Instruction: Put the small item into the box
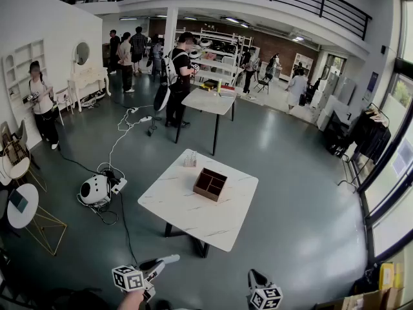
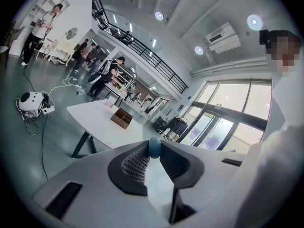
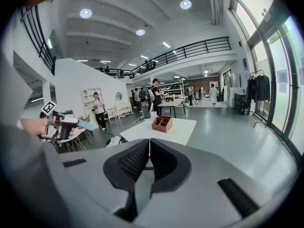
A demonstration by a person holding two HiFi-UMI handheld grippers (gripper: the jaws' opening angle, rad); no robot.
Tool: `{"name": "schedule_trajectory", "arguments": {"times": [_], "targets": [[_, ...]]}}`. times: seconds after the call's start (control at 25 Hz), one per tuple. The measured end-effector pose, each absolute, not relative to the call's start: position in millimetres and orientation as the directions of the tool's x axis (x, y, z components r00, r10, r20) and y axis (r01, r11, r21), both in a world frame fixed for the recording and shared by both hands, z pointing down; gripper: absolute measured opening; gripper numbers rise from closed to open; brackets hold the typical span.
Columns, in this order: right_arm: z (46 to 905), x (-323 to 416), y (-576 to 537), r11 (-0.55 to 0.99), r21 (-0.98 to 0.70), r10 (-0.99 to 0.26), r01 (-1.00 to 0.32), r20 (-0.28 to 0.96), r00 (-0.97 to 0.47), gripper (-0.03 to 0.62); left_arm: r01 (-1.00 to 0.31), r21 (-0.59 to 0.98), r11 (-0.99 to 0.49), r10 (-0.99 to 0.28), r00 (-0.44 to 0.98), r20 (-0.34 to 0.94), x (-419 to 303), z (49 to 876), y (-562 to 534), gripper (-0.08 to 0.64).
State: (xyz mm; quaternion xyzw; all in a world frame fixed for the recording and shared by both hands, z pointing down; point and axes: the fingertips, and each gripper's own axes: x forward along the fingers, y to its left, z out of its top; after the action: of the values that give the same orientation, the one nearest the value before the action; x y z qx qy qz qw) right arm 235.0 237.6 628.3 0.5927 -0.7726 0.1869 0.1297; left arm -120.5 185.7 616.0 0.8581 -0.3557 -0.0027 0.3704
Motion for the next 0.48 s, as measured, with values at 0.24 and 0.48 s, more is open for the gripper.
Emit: {"name": "schedule_trajectory", "arguments": {"times": [0.24,0.48], "targets": [[625.1,234.0,235.7,0.225,-0.135,-0.877,-0.965,0.403,-0.261,0.026,-0.609,0.637,-0.473,-0.611,0.747,0.260,-121.5,616.0,184.6,0.072],[619.8,231.2,239.6,0.223,-0.133,-0.878,-0.966,0.404,-0.259,0.026,-0.602,0.643,-0.473,-0.603,0.754,0.262,-122.9,615.6,188.7,0.072]]}}
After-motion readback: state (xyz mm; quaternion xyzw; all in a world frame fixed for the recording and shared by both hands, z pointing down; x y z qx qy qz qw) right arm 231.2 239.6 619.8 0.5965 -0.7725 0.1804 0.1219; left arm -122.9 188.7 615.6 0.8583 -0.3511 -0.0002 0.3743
